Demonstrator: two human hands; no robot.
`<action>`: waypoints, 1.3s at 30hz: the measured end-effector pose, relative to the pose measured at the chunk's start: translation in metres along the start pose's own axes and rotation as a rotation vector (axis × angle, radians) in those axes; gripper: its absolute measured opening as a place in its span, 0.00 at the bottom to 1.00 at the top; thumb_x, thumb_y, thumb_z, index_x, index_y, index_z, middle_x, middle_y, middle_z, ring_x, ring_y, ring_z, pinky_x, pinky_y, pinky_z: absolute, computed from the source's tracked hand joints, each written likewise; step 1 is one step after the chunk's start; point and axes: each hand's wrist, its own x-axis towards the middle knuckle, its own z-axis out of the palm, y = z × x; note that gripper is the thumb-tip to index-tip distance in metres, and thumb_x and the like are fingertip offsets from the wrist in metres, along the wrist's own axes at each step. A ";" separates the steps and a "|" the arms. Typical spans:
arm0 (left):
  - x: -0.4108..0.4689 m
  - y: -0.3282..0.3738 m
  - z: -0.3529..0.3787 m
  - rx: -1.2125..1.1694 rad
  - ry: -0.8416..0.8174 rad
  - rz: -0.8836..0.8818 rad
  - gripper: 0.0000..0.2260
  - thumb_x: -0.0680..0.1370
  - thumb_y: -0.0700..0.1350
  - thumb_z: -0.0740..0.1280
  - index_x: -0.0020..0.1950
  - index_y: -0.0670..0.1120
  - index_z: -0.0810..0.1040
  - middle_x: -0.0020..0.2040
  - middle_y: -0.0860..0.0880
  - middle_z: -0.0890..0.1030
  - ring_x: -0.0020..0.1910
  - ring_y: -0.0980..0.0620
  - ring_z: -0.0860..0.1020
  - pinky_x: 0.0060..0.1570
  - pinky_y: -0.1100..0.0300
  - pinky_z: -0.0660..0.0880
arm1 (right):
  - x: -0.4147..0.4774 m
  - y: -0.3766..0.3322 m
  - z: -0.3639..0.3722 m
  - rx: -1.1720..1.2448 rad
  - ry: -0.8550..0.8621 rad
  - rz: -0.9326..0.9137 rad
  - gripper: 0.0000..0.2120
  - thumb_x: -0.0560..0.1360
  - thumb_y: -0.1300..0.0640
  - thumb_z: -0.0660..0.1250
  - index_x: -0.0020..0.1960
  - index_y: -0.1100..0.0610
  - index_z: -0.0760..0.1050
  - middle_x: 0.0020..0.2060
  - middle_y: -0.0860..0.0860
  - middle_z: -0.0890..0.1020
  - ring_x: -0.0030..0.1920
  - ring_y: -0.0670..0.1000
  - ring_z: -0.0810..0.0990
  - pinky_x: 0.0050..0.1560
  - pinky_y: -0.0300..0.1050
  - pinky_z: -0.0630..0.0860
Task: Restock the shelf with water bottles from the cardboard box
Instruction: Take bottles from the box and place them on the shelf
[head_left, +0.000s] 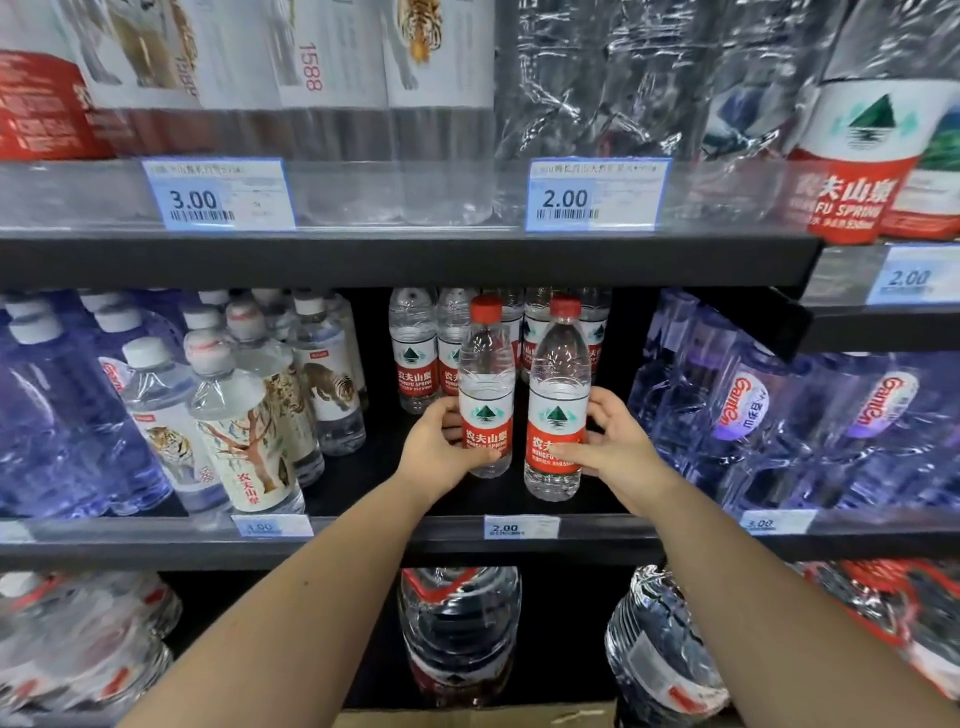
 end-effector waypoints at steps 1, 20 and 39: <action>0.000 -0.001 -0.001 0.012 0.003 -0.005 0.32 0.65 0.38 0.80 0.64 0.49 0.70 0.53 0.53 0.77 0.53 0.56 0.77 0.50 0.65 0.75 | -0.001 0.000 0.000 -0.009 0.005 -0.009 0.36 0.66 0.70 0.76 0.67 0.50 0.67 0.61 0.45 0.78 0.57 0.51 0.82 0.55 0.54 0.80; 0.060 0.003 0.028 0.074 0.152 -0.094 0.29 0.63 0.41 0.82 0.60 0.42 0.75 0.46 0.49 0.79 0.46 0.51 0.79 0.47 0.60 0.75 | 0.061 -0.003 0.007 -0.178 0.180 -0.064 0.37 0.68 0.69 0.75 0.72 0.55 0.64 0.60 0.50 0.76 0.56 0.49 0.77 0.55 0.45 0.76; 0.092 0.006 0.041 0.266 0.381 -0.151 0.14 0.69 0.51 0.77 0.44 0.46 0.75 0.36 0.52 0.76 0.38 0.50 0.77 0.37 0.60 0.70 | 0.111 0.007 0.013 -0.400 0.418 -0.145 0.25 0.67 0.64 0.77 0.61 0.59 0.72 0.52 0.52 0.80 0.51 0.49 0.78 0.53 0.43 0.74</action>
